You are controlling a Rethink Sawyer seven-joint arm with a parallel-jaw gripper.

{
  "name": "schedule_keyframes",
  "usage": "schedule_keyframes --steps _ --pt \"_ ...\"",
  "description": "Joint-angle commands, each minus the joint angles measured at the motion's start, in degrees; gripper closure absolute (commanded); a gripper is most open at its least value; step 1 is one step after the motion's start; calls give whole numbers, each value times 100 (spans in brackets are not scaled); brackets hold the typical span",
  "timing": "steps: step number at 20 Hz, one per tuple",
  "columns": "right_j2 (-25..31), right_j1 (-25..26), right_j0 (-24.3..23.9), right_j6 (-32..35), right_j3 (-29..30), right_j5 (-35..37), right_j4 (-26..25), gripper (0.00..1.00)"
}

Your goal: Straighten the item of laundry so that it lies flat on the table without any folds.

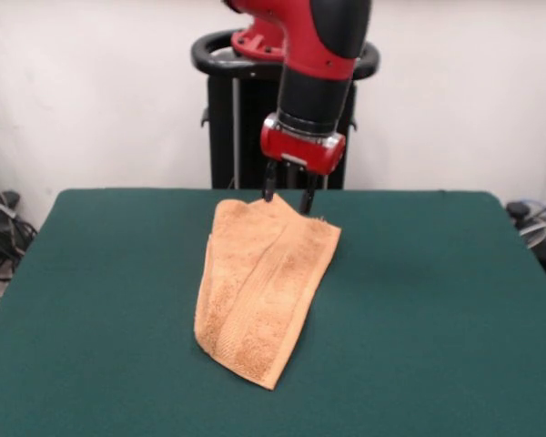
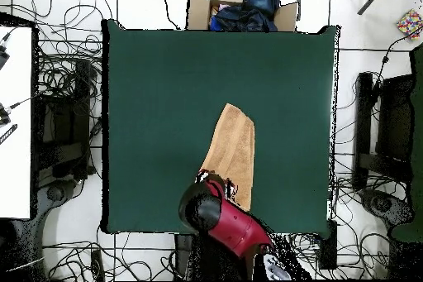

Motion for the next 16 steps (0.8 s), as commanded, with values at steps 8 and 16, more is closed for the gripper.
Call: schedule_keyframes --steps 8,16 --pt "1212 610 -223 2935 331 -703 273 0" --pt "1366 865 -421 3070 171 -862 -66 0"
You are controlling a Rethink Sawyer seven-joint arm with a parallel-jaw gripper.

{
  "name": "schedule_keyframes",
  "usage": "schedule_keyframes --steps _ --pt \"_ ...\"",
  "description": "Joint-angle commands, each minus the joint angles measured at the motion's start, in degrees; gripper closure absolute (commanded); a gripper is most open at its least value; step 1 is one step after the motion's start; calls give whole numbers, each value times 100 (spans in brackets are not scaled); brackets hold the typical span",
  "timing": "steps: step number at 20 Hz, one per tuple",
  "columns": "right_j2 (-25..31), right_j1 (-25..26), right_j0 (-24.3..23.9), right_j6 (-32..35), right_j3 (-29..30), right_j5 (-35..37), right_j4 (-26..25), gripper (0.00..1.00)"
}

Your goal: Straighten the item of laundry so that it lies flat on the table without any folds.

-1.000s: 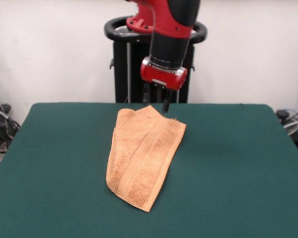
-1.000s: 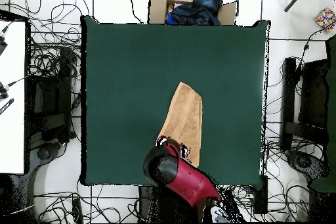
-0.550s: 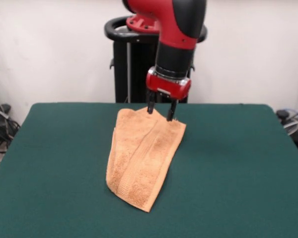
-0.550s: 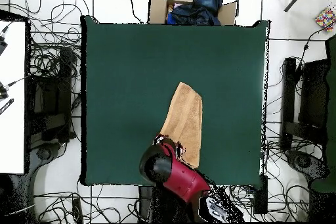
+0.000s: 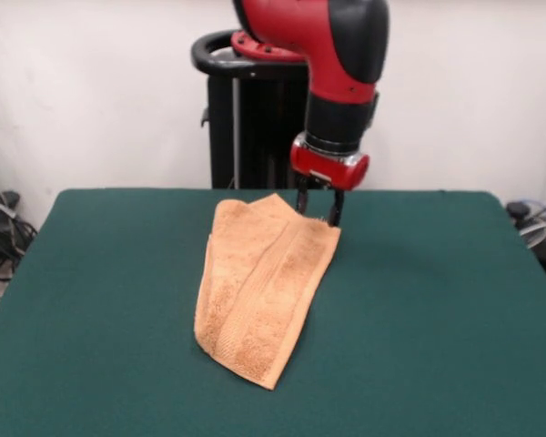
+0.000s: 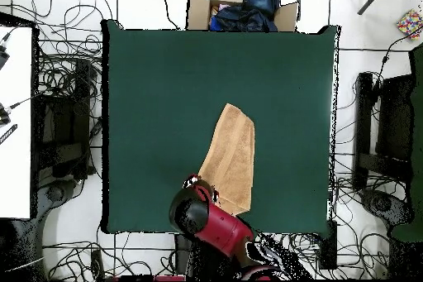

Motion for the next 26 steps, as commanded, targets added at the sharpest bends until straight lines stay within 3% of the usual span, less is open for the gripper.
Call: schedule_keyframes --steps 1,22,26 --pt "681 388 -189 1713 -160 -355 -54 0" --pt "615 503 179 1732 -483 -259 264 0" --pt "477 500 473 2060 -498 -448 642 0"
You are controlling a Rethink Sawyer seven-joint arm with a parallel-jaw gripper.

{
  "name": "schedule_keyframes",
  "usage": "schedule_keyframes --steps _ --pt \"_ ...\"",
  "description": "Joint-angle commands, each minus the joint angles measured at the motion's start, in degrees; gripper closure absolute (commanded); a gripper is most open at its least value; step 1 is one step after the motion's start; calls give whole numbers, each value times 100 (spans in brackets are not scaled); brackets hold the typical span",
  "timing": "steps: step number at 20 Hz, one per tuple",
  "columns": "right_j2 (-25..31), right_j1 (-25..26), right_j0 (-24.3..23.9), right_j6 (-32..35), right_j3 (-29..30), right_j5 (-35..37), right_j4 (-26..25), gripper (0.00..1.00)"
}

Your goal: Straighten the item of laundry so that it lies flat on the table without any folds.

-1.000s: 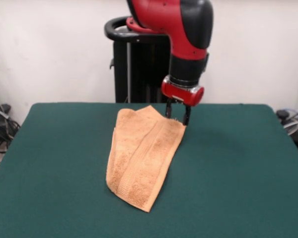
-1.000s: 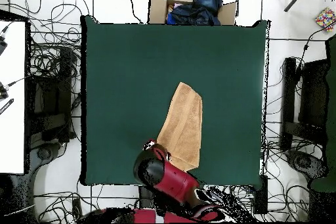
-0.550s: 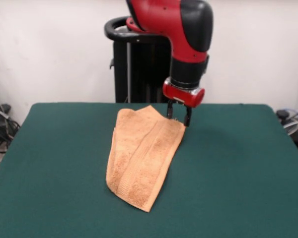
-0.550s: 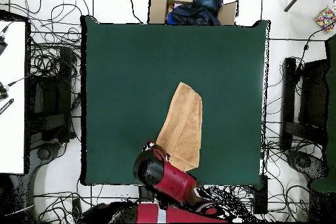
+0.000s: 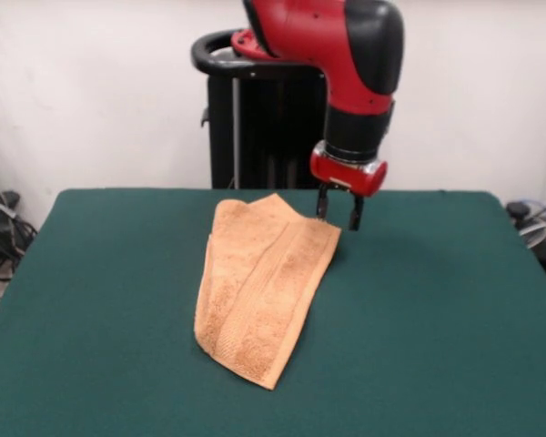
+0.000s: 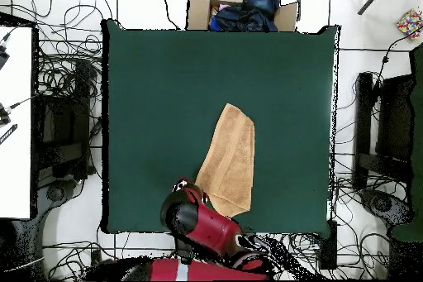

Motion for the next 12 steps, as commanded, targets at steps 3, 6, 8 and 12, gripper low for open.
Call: schedule_keyframes --steps 3,6,8,12 --pt "328 103 482 2499 -387 -199 1360 0" --pt "370 74 490 2707 -336 -186 1635 0" --pt "353 102 475 2764 -331 -247 1710 0" --pt "31 88 872 2919 -390 -366 2169 0"
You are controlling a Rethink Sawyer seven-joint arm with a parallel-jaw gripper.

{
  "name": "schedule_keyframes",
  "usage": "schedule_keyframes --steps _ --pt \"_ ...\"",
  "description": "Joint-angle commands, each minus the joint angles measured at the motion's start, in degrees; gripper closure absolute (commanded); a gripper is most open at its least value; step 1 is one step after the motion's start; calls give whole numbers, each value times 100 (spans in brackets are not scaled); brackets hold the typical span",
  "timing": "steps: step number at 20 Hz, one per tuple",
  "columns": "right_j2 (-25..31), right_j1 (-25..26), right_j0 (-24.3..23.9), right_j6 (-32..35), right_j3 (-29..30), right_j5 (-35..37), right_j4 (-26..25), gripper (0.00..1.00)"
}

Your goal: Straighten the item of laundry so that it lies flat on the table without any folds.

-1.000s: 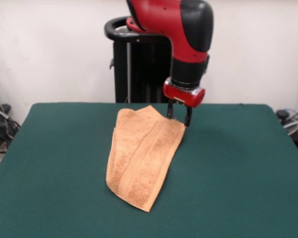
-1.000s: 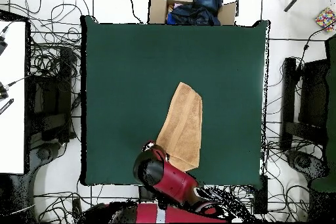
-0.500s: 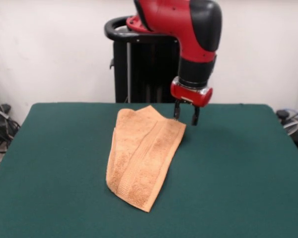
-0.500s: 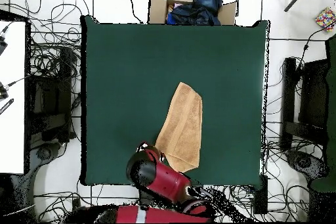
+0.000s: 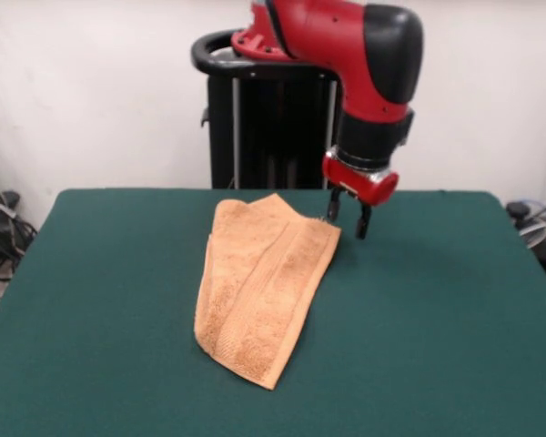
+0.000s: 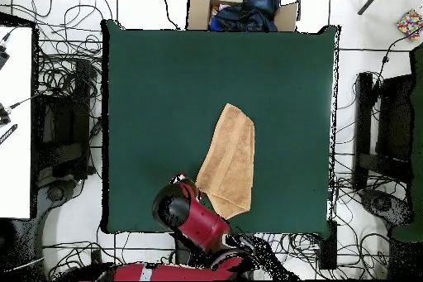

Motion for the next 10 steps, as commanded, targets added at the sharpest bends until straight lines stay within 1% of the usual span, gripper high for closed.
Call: schedule_keyframes --steps 1,2,3,7,9,10 --pt "-35 58 517 2200 -380 -323 1148 0" --pt "-104 24 627 2257 -370 -286 1305 0" --pt "-135 -6 639 2262 -369 -169 1372 0" --pt "-205 -87 621 2322 -370 67 1489 0" --pt "-278 -96 661 2336 -368 75 1557 0" --pt "-356 -80 737 2331 -376 124 1685 0"
